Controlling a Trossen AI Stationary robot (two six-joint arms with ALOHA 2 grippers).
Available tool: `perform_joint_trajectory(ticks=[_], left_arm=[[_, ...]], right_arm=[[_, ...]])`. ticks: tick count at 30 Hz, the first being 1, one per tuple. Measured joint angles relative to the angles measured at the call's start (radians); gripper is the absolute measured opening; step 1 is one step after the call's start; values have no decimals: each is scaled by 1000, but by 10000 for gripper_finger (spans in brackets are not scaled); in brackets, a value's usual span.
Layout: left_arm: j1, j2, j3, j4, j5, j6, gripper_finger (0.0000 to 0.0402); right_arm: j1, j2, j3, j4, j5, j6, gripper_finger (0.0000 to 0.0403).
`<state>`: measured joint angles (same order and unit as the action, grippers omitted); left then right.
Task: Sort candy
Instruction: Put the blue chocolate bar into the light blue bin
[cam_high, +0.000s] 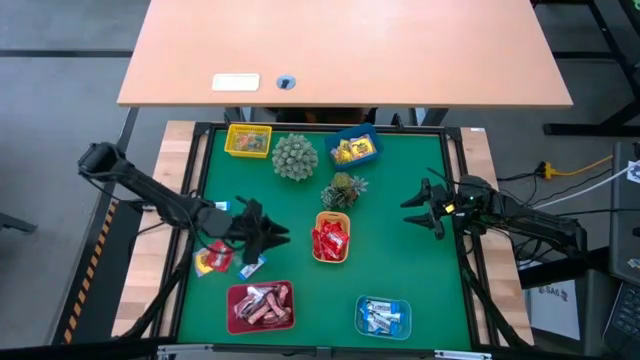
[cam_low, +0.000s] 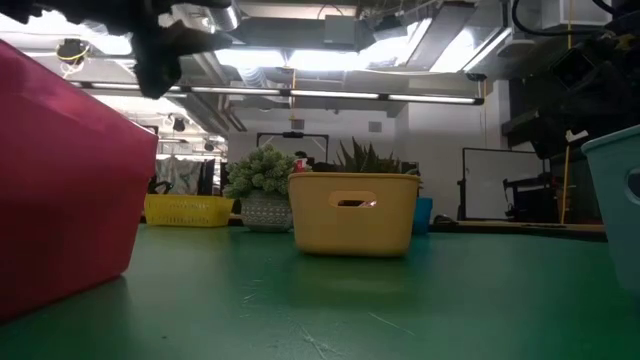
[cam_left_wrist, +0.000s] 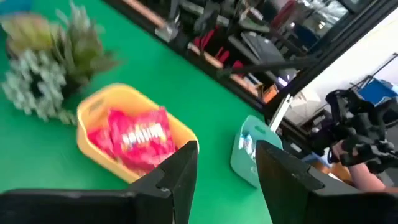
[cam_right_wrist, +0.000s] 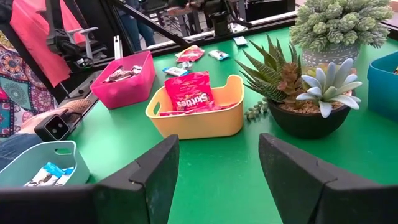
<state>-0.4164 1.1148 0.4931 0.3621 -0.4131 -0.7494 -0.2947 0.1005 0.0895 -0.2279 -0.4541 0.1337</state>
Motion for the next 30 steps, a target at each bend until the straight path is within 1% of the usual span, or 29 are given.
perform_joint_trajectory(ticks=[2, 4, 13, 16, 19, 23, 30], left_arm=[[30, -49, 0, -42, 11, 41, 149], [55, -103, 0, -123, 12, 62, 148], [155, -359, 0, -690, 16, 45, 148], [170, -402, 0, -847, 60, 44, 148], [176, -403, 0, -979, 112, 29, 148], [176, -363, 0, -1096, 124, -4, 148], [176, -277, 0, -1145, 138, -8, 148]], right_arm=[[0, 0, 0, 0, 0, 0, 221], [0, 0, 0, 0, 0, 0, 221], [0, 0, 0, 0, 0, 0, 221], [0, 0, 0, 0, 0, 0, 221], [0, 0, 0, 0, 0, 0, 221], [0, 0, 0, 0, 0, 0, 221], [0, 0, 0, 0, 0, 0, 221]])
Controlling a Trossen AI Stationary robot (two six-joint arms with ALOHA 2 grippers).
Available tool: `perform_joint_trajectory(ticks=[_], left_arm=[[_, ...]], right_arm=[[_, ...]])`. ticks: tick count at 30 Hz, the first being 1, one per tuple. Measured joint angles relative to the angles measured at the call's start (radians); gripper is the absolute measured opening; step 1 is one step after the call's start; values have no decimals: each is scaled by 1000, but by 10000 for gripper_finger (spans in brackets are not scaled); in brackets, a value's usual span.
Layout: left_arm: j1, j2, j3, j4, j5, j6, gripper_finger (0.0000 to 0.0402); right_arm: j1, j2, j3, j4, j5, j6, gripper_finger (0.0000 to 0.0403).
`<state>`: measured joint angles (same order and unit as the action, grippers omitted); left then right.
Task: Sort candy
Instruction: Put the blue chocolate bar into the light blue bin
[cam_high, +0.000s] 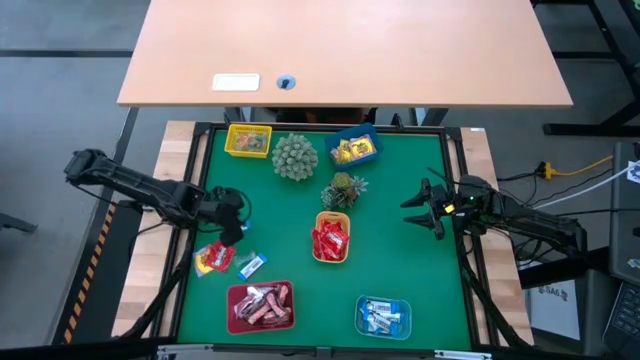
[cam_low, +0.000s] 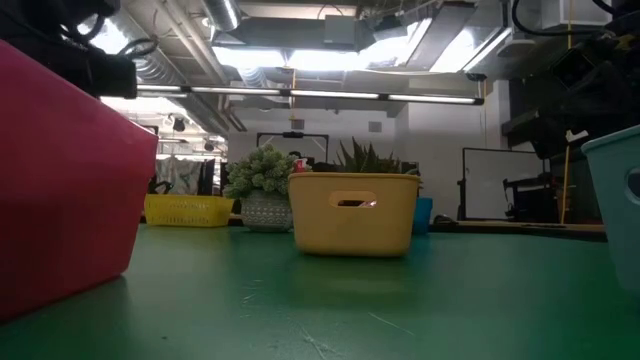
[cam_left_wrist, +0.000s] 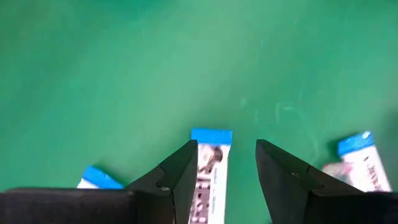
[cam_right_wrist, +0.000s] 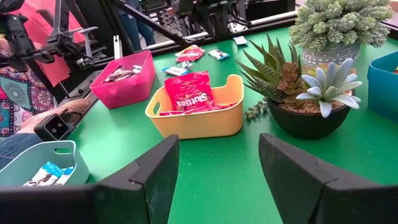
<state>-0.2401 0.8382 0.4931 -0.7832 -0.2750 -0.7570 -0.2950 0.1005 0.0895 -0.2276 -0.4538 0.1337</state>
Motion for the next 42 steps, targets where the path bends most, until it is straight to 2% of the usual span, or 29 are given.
perform_joint_trajectory(ticks=[15, 42], left_arm=[[0, 102, 0, -78, 135, -3, 148], [-1, 336, 0, -28, 136, 8, 148]], right_arm=[[0, 0, 0, -1, 0, 0, 221], [0, 0, 0, -2, 0, 0, 221]])
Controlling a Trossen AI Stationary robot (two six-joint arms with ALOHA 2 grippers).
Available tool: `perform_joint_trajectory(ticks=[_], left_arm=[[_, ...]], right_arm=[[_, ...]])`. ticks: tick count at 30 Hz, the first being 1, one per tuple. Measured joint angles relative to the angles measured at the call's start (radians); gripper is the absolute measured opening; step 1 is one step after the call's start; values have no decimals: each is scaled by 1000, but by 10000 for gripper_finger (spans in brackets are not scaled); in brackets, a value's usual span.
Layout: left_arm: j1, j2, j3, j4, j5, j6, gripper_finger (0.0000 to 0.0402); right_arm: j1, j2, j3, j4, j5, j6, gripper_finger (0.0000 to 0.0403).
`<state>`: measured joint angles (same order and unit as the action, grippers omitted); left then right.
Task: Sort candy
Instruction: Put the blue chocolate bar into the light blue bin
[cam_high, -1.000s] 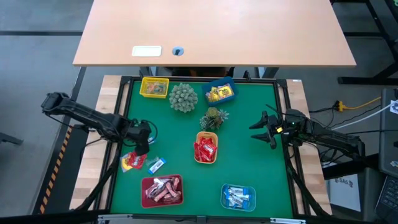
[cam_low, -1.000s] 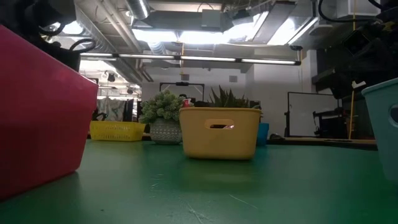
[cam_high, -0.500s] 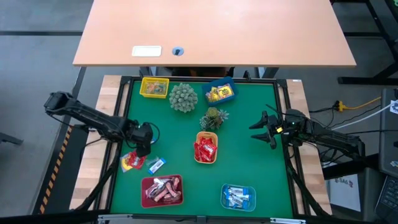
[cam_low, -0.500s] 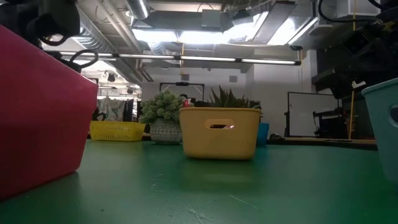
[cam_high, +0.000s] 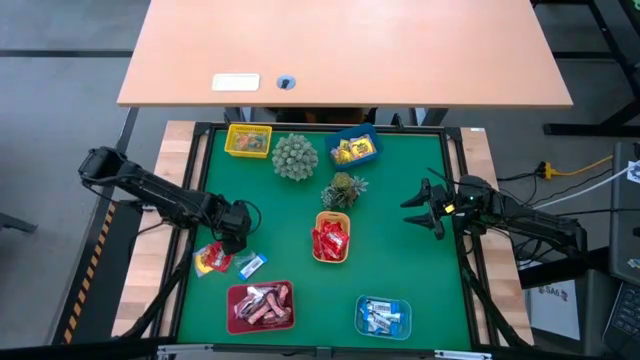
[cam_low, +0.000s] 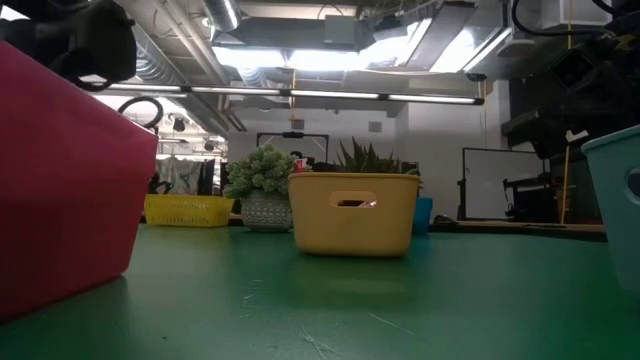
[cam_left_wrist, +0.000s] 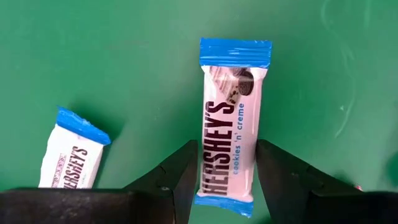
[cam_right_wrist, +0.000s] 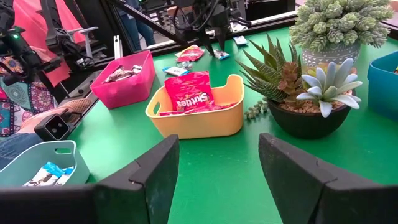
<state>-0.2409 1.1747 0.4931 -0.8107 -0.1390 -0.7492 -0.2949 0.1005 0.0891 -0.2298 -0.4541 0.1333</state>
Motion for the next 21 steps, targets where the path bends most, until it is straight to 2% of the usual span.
perform_joint_trajectory(ticks=[10, 21], left_arm=[[1, 76, 5, 46, 42, 53, 146], [0, 78, 4, 51, 47, 47, 92]], right_arm=[[0, 0, 0, 0, 0, 0, 221], [0, 0, 0, 0, 0, 0, 221]])
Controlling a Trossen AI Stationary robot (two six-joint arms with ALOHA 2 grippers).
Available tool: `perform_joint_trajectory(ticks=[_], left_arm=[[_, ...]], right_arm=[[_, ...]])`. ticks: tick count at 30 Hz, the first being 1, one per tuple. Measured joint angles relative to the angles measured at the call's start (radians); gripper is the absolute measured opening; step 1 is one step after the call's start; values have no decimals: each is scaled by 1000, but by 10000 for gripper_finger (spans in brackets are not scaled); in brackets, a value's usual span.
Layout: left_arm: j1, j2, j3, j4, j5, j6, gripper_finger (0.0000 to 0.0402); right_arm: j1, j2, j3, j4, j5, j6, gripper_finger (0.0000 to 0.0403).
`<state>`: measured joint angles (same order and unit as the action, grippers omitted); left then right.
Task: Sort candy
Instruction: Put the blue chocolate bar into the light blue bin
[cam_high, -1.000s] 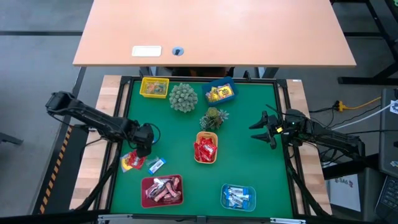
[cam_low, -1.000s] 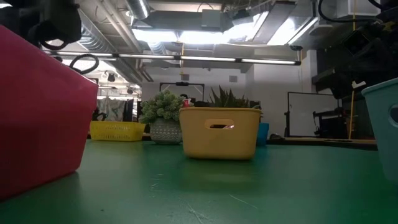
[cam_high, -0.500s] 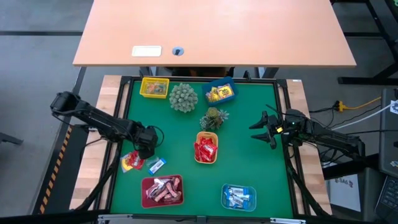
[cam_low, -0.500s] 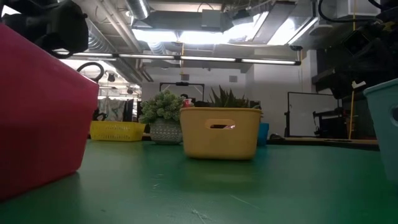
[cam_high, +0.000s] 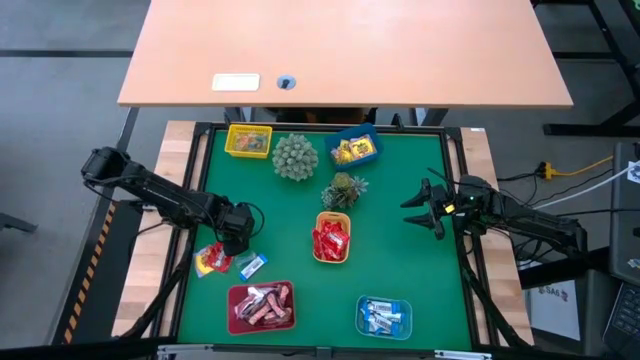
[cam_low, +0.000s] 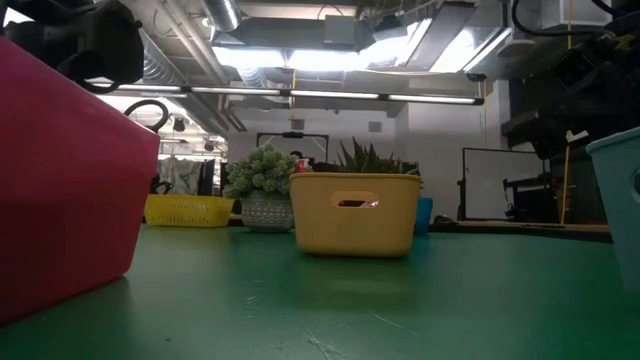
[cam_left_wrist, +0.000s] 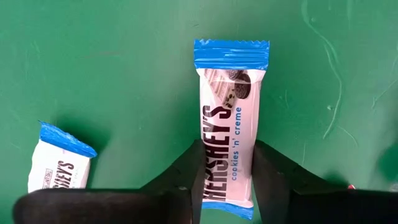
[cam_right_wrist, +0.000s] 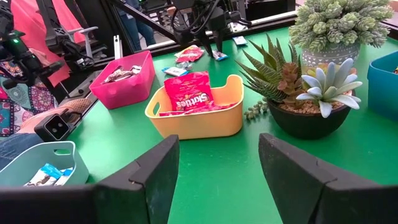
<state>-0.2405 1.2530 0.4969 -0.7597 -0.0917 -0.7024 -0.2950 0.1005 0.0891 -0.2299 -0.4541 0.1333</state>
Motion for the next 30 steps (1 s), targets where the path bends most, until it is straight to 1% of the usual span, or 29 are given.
perform_joint_trajectory(ticks=[7, 12, 15, 18, 24, 28, 30], left_arm=[[0, -1, -1, 2, 1, -2, 89], [0, -28, 9, 8, 2, -27, 87], [-1, -38, 33, 53, 24, -29, 87], [-1, -39, 43, 72, 25, -29, 87], [-1, -40, 48, 234, 35, -29, 86], [0, -41, 48, 346, 32, -29, 86], [0, -41, 48, 411, 31, -29, 86]], right_arm=[[0, 0, 0, 0, 0, 0, 221], [0, 0, 0, 0, 0, 0, 221], [0, 0, 0, 1, 0, 0, 221], [0, 0, 0, 2, 0, 2, 221], [0, 0, -4, 48, -2, 67, 221], [0, 0, -4, 123, -2, 80, 221], [0, 1, -4, 190, -2, 105, 221]])
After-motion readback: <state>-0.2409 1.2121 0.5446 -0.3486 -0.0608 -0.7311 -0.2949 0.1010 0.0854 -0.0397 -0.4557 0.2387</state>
